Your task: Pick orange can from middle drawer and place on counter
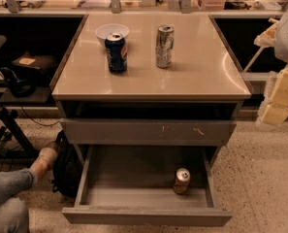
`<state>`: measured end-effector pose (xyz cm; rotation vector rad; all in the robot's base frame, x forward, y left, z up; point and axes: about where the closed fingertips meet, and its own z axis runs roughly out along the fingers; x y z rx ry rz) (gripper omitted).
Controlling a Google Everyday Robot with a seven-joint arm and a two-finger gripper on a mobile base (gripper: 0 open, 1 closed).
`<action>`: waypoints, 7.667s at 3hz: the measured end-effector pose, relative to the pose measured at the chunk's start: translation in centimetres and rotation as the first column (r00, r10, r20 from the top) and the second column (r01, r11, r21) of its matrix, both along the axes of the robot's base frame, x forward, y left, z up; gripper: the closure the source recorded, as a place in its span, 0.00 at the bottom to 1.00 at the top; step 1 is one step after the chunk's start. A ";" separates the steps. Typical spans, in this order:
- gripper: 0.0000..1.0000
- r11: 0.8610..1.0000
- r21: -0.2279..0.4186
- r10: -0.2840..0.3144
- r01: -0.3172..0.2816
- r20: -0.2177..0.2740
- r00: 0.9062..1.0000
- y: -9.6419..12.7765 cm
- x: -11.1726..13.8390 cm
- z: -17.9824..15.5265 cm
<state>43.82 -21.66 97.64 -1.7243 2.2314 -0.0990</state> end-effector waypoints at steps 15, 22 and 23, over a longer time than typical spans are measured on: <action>0.00 0.655 0.672 -0.360 0.344 -0.122 0.925 8.2 7.8 -50.0; 0.00 0.622 0.627 -0.453 0.469 -0.201 0.869 4.3 10.5 -52.8; 0.00 0.661 0.575 -0.415 0.483 -0.257 0.873 1.6 5.5 -54.2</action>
Offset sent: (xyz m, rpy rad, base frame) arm 0.0054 0.0034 -0.0546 0.0584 -0.0404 0.0275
